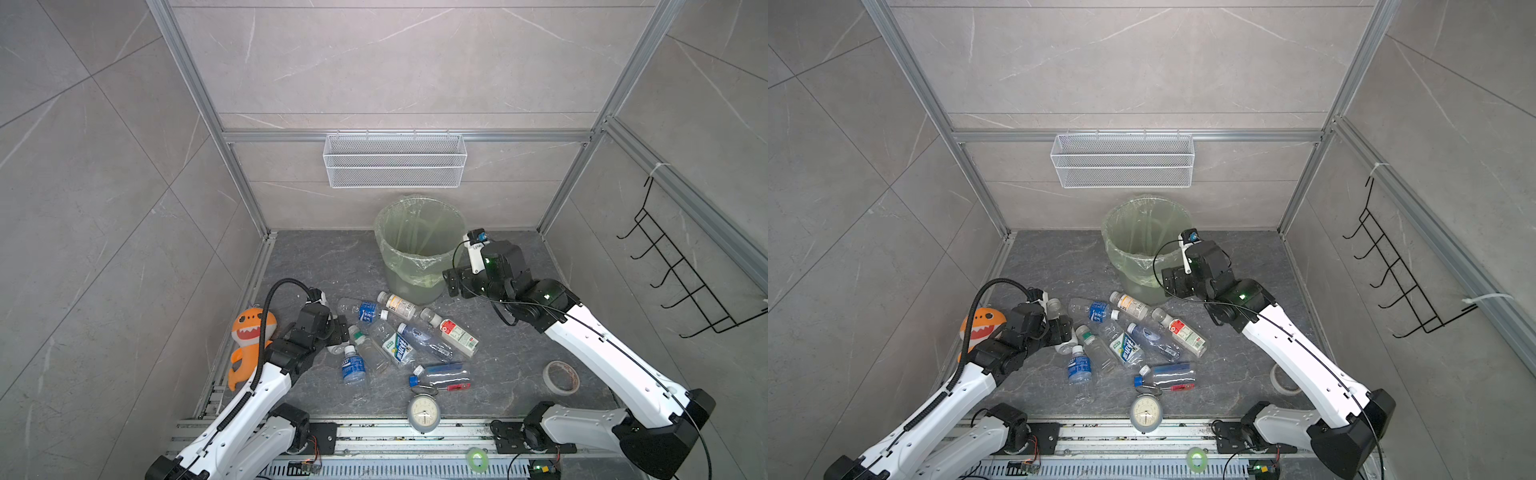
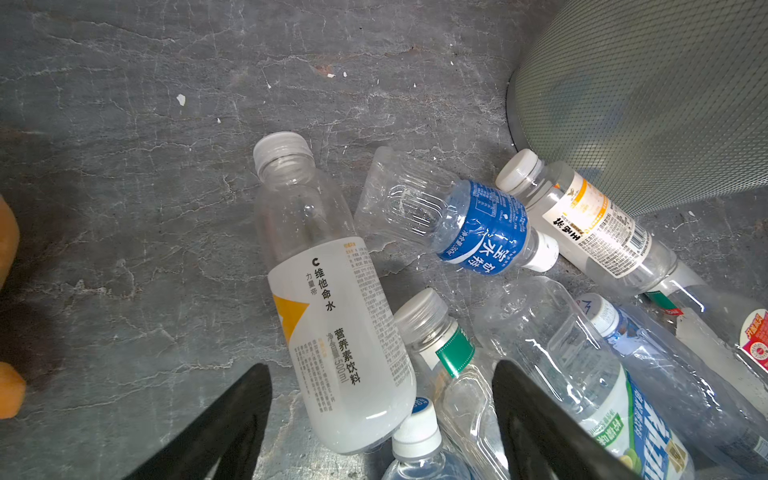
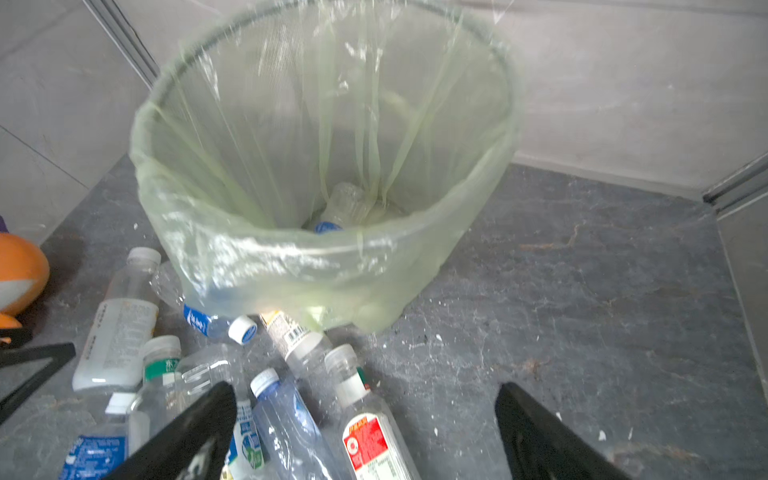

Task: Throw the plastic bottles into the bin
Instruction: 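Lower the left gripper onto the vitamin water bottle while the right returns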

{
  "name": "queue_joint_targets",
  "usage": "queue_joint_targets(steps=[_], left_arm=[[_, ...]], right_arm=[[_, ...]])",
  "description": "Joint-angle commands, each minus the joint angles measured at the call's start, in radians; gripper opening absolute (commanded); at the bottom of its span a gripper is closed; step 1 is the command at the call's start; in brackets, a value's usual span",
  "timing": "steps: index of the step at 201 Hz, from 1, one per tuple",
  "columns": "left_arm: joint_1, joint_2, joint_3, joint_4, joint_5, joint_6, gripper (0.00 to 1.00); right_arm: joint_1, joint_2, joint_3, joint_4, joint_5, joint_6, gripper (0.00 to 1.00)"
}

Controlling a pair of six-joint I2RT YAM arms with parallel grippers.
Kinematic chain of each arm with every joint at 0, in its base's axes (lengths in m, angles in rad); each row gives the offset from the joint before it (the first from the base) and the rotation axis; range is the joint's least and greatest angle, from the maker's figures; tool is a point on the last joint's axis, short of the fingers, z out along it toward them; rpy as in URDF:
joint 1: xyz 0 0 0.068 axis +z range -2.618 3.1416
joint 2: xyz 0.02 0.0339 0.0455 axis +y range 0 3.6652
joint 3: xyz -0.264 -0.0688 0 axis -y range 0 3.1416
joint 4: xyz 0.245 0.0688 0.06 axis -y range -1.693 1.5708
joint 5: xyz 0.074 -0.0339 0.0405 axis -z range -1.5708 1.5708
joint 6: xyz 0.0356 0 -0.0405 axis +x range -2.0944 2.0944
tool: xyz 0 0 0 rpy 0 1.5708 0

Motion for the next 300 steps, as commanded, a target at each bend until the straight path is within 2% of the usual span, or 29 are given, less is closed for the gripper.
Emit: queue_joint_targets(steps=[1, 37, 119, 144, 202, 258, 300], left_arm=[[-0.006, 0.008, -0.003, -0.007, -0.015, 0.002, 0.86], [-0.006, 0.038, 0.004, 0.012, 0.026, 0.009, 0.86], [-0.005, 0.176, 0.036, -0.013, -0.126, -0.091, 0.86], [-0.003, 0.243, 0.049, -0.008, -0.158, -0.143, 0.95], [0.021, 0.334, 0.057, 0.087, -0.133, -0.138, 0.95], [0.121, 0.395, 0.049, 0.153, -0.060, -0.128, 0.95], [0.130, 0.448, 0.076, 0.152, -0.036, -0.104, 0.93]], right_arm=[[0.003, -0.023, -0.070, -0.047, -0.038, 0.007, 0.99], [0.003, -0.028, -0.162, -0.059, -0.077, 0.020, 0.99], [0.003, 0.040, -0.271, -0.017, -0.086, 0.055, 0.99], [0.003, 0.034, -0.296, 0.009, -0.090, 0.068, 0.99], [0.003, 0.013, -0.317, 0.022, -0.088, 0.093, 0.99], [0.003, 0.011, -0.343, 0.034, -0.092, 0.105, 0.98], [0.003, 0.030, -0.347, 0.052, -0.098, 0.115, 0.97]])
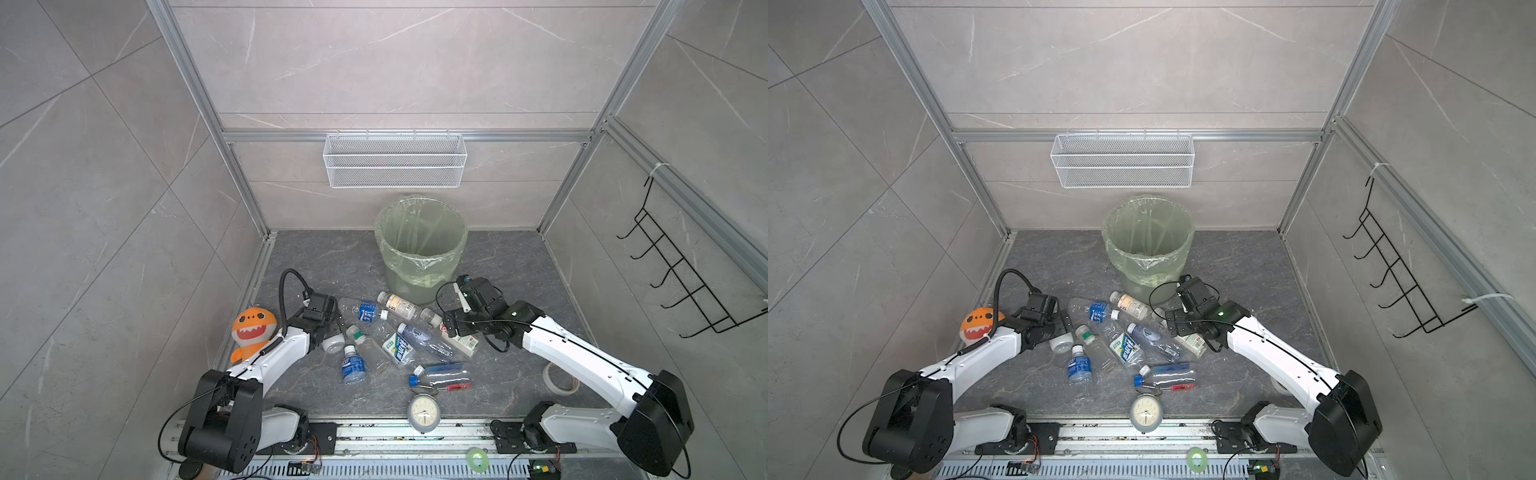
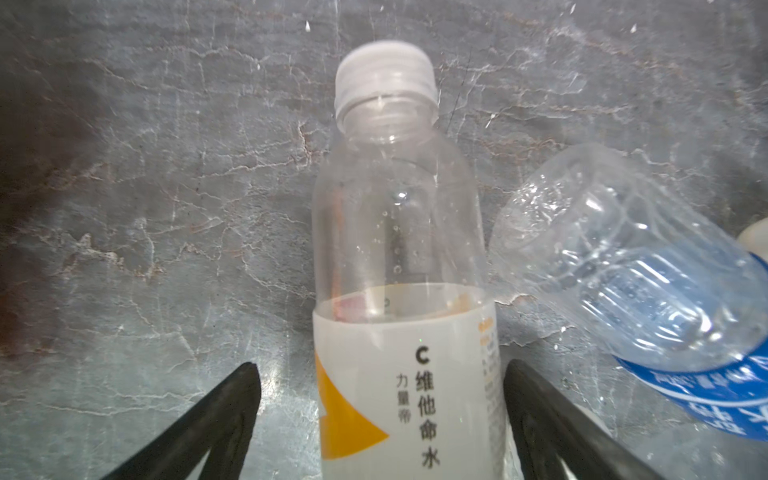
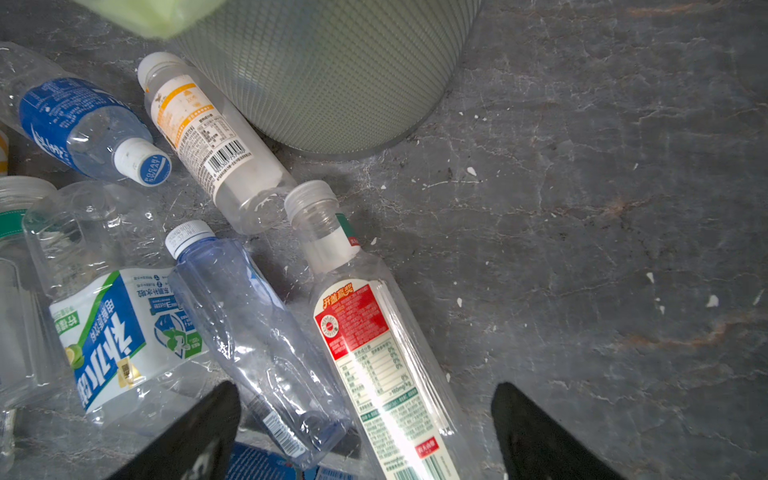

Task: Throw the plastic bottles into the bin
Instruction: 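Lower the left gripper onto the vitamin water bottle while the right returns, then close the left gripper on the vitamin water bottle and lift it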

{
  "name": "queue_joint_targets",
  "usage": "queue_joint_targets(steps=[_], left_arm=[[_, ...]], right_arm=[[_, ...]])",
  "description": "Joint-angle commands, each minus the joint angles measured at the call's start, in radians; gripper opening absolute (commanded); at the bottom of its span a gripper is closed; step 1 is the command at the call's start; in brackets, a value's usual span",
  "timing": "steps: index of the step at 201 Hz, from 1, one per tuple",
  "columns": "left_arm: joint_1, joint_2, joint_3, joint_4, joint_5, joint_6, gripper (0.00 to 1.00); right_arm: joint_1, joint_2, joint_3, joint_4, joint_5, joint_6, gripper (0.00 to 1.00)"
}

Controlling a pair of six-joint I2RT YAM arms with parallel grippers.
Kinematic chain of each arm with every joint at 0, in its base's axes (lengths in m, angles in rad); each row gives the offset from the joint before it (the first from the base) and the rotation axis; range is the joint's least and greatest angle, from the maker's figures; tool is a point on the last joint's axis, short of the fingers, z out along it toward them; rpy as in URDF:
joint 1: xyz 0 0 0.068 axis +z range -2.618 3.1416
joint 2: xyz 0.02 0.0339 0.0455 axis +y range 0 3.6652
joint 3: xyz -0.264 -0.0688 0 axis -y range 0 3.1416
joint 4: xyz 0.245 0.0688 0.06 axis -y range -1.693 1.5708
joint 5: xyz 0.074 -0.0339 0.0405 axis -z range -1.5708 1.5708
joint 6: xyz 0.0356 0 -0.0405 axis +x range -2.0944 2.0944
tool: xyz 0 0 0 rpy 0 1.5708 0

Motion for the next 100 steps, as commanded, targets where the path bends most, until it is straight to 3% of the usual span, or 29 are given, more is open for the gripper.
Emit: queue_joint_targets(steps=[1, 100], left_arm=[[0.004, 0.019, 0.042, 0.024, 0.030, 0.017, 0.93], [0.009, 0.122, 0.057, 0.020, 0.039, 0.022, 0.91]], right_arm=[[0.003, 0.002, -0.008, 0.023, -0.009, 0.024, 0.97], [0.003, 0.025, -0.014, 0.044, -0.025, 0.030, 0.95]])
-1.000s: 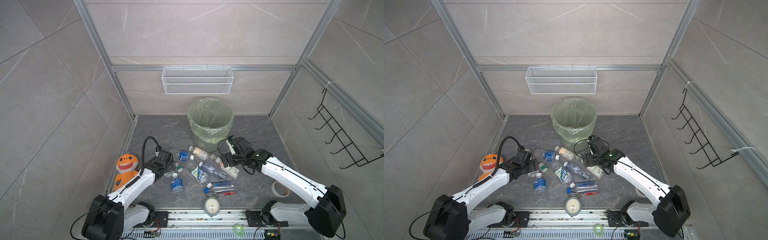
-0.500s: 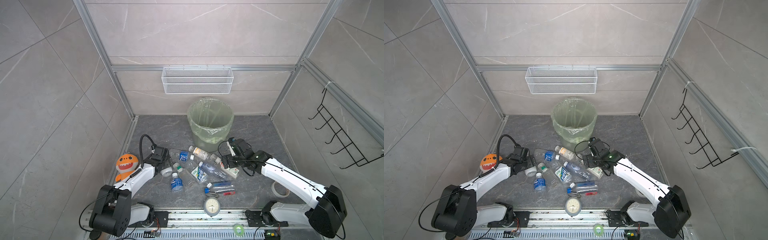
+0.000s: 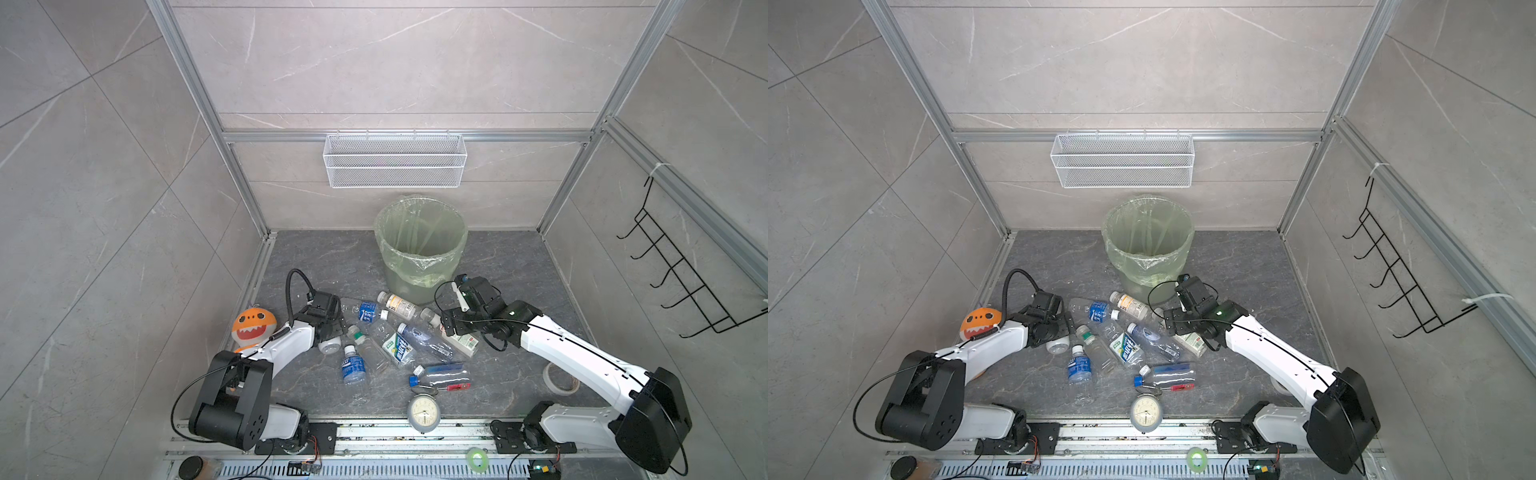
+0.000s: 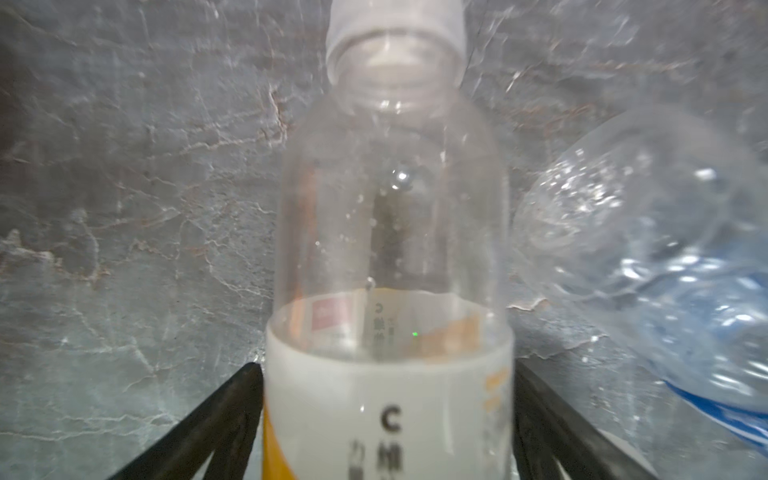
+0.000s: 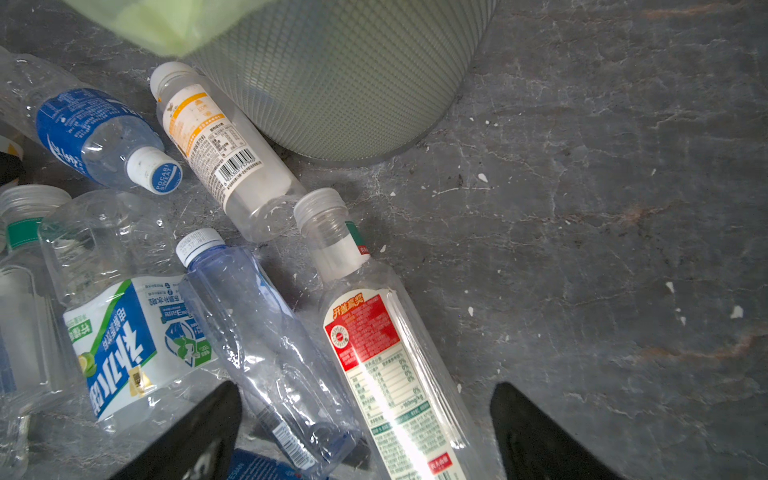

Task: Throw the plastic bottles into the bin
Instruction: 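Close the left gripper on the vitamin water bottle and lift it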

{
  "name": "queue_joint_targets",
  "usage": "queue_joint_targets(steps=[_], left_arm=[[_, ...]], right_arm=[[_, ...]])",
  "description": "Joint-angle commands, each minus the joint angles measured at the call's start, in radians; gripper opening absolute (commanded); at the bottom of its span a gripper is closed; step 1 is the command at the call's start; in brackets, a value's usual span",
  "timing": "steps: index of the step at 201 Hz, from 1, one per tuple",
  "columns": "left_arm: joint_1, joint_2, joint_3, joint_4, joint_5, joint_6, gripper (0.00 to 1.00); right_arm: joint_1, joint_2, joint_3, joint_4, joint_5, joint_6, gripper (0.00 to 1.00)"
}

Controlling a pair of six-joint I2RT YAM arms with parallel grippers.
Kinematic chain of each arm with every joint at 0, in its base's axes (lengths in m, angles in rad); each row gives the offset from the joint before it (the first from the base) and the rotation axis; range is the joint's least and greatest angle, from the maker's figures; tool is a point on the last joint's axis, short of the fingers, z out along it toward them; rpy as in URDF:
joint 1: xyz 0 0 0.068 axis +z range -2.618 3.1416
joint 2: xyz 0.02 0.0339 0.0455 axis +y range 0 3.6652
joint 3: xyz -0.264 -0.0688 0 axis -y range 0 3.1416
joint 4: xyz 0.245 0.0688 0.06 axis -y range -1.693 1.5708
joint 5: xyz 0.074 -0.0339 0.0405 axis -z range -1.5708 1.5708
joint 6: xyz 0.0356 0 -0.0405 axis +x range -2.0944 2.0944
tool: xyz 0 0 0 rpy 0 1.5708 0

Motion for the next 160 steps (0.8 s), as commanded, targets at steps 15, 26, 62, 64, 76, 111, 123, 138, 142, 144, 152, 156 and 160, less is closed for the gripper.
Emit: queue_joint_targets(steps=[15, 26, 62, 64, 76, 111, 123, 138, 142, 144, 152, 156, 160], left_arm=[[0.006, 0.025, 0.045, 0.009, 0.022, 0.021, 0.89], [0.006, 0.038, 0.050, 0.004, 0.031, 0.023, 0.86], [0.006, 0.069, 0.071, -0.008, 0.063, 0.025, 0.78], [0.005, 0.069, 0.071, -0.009, 0.063, 0.024, 0.78], [0.006, 0.063, 0.071, -0.011, 0.070, 0.024, 0.75], [0.005, -0.002, 0.056, -0.030, 0.055, 0.024, 0.66], [0.006, -0.032, 0.048, -0.039, 0.041, 0.030, 0.63], [0.006, -0.079, 0.038, -0.047, 0.038, 0.046, 0.62], [0.006, -0.094, 0.035, -0.048, 0.041, 0.051, 0.62], [0.005, -0.102, 0.033, -0.048, 0.042, 0.052, 0.61], [0.006, -0.133, 0.026, -0.050, 0.048, 0.063, 0.61], [0.005, -0.150, 0.021, -0.049, 0.049, 0.068, 0.60], [0.005, -0.166, 0.017, -0.050, 0.050, 0.071, 0.60]], right_arm=[[0.002, 0.009, -0.017, 0.017, -0.008, 0.025, 0.95], [0.002, 0.008, -0.020, 0.018, -0.004, 0.026, 0.95], [0.004, 0.005, -0.019, 0.012, 0.007, 0.024, 0.95], [0.003, 0.005, -0.019, 0.012, 0.008, 0.024, 0.95], [0.003, 0.004, -0.016, 0.009, 0.011, 0.023, 0.95], [0.003, 0.004, -0.012, 0.008, 0.020, 0.018, 0.95], [0.003, 0.007, -0.012, 0.011, 0.020, 0.017, 0.95], [0.003, 0.010, -0.011, 0.014, 0.021, 0.017, 0.95], [0.003, 0.008, -0.011, 0.014, 0.022, 0.017, 0.95], [0.003, 0.008, -0.012, 0.016, 0.023, 0.017, 0.95], [0.003, 0.003, -0.015, 0.022, 0.025, 0.017, 0.95], [0.003, 0.001, -0.017, 0.025, 0.025, 0.017, 0.95], [0.004, -0.001, -0.018, 0.028, 0.024, 0.016, 0.95]])
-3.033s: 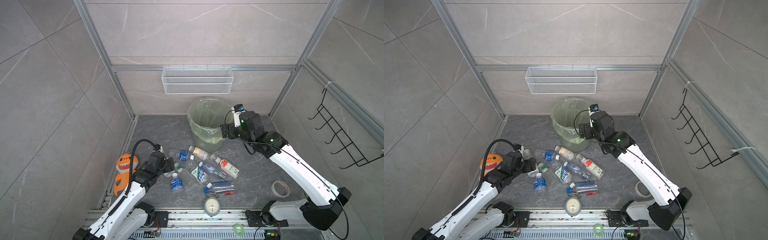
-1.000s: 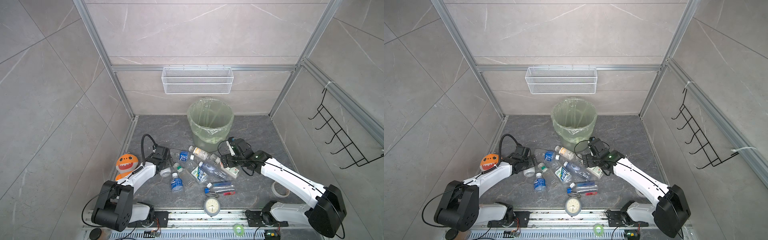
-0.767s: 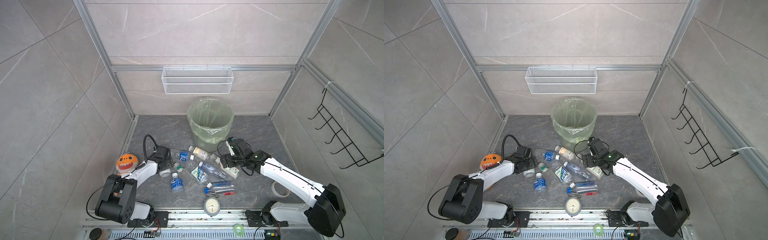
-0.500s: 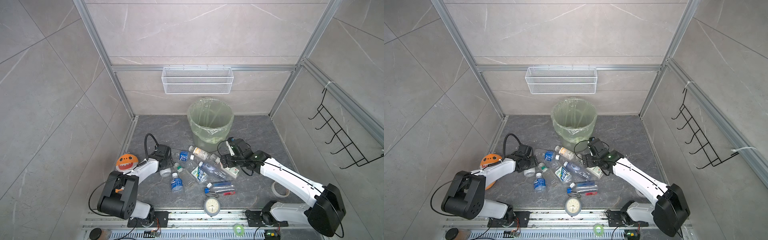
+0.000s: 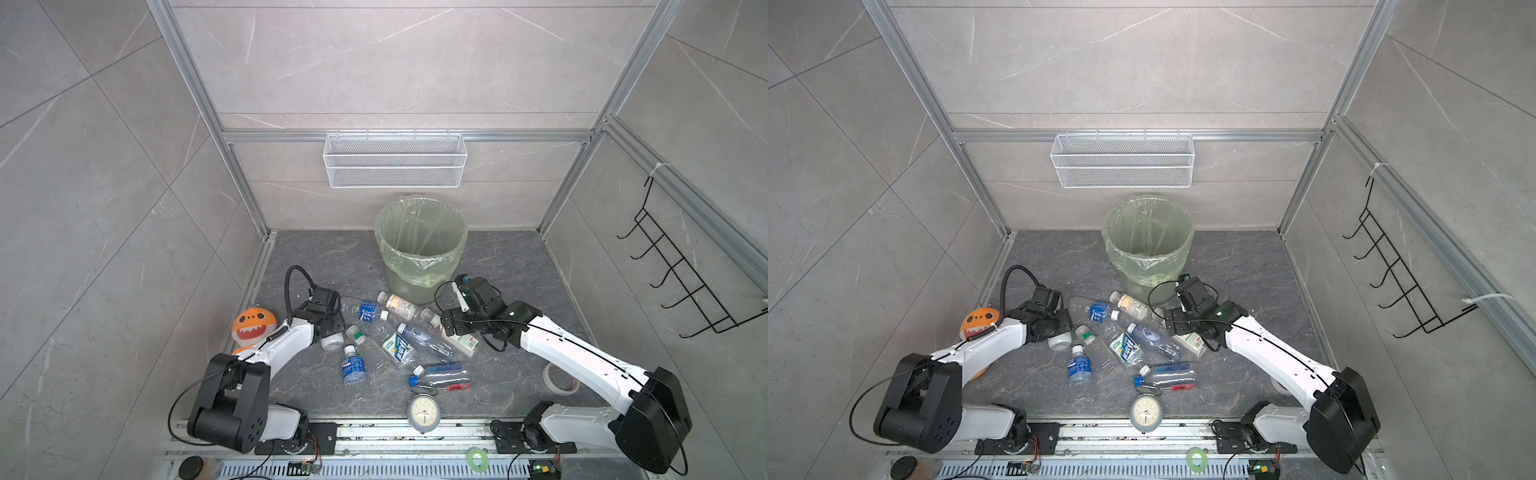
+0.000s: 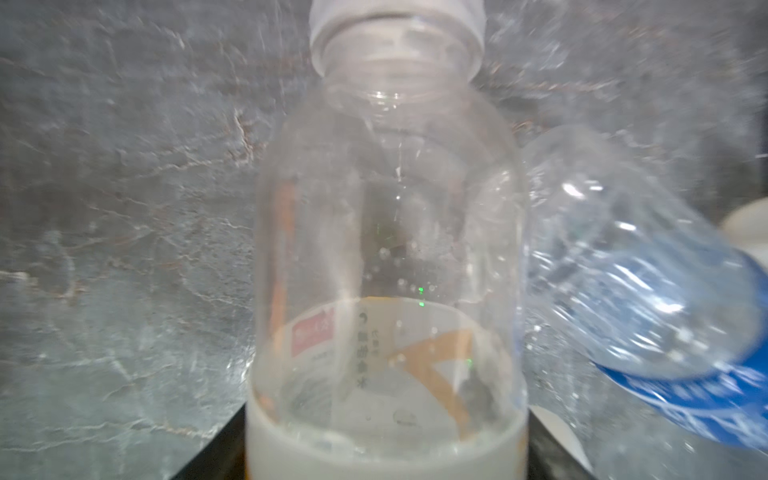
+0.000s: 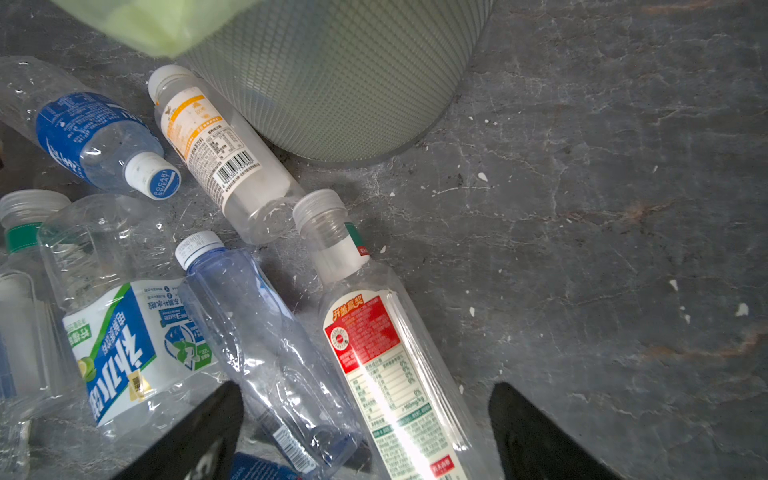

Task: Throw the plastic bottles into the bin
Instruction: 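Close the left gripper on the vitamin water bottle and lift it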

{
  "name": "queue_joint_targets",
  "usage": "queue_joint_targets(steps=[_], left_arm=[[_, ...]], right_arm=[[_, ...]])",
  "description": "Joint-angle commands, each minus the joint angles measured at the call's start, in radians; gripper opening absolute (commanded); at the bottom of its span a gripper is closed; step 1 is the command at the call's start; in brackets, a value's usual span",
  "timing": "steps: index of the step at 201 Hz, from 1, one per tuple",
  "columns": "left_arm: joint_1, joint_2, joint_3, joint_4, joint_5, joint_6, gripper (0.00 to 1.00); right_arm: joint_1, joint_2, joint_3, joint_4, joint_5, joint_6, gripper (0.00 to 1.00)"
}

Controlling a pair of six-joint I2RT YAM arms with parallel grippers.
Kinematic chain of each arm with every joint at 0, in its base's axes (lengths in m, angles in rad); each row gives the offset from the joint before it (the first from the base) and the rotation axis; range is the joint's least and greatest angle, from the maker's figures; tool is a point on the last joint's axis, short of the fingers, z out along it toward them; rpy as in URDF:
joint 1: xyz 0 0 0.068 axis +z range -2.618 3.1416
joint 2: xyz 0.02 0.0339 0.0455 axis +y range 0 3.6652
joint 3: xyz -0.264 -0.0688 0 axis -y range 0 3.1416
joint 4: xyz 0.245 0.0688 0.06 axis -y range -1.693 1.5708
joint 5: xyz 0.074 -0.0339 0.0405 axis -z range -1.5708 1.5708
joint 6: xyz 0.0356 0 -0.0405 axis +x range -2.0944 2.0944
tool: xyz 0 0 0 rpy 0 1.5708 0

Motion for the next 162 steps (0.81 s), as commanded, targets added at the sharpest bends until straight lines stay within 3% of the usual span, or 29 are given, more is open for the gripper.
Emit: queue_joint_targets(steps=[1, 111, 162], left_arm=[[0.004, -0.103, -0.020, -0.020, -0.001, 0.049, 0.60], [0.000, -0.548, -0.189, 0.125, 0.220, 0.120, 0.55], [-0.002, -0.670, -0.201, 0.222, 0.399, 0.128, 0.56]], right_arm=[[0.003, -0.001, -0.012, 0.019, 0.020, 0.005, 0.95], [0.003, -0.100, -0.067, 0.043, 0.047, 0.001, 0.96], [0.002, -0.159, -0.110, 0.064, 0.040, 0.004, 0.96]])
